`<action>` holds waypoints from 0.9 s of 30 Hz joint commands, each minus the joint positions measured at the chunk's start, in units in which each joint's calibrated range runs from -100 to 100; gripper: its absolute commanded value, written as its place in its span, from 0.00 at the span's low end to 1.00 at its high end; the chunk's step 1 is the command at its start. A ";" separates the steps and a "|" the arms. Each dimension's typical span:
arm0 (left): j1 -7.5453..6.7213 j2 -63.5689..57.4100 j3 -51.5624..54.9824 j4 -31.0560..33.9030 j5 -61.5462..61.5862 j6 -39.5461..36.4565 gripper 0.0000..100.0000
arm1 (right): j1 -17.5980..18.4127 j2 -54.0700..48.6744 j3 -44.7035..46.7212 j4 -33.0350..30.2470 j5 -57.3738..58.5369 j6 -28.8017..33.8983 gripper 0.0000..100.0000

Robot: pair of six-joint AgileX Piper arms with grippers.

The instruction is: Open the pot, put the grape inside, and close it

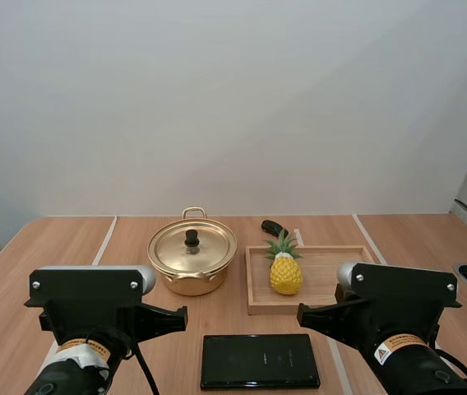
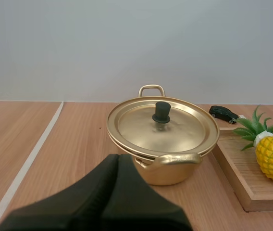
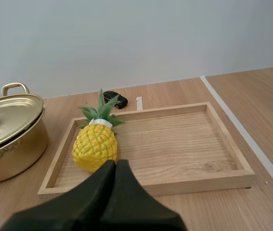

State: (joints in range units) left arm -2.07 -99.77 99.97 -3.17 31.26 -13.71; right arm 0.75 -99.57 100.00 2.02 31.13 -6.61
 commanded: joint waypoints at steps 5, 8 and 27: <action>-0.02 -0.23 0.03 -3.06 -0.02 -0.34 0.00 | -0.21 -0.43 0.00 0.22 0.26 -0.09 0.00; -0.02 -0.23 0.03 -2.67 -0.02 -0.21 0.00 | -0.21 -0.43 0.00 0.22 0.26 -0.09 0.00; -0.02 -0.23 0.03 -2.24 0.15 0.07 0.00 | -0.04 -0.43 0.00 0.22 0.26 -0.09 0.00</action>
State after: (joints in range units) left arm -2.07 -99.77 99.97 -4.95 31.26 -13.82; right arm 0.75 -99.57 100.00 2.18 31.46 -6.61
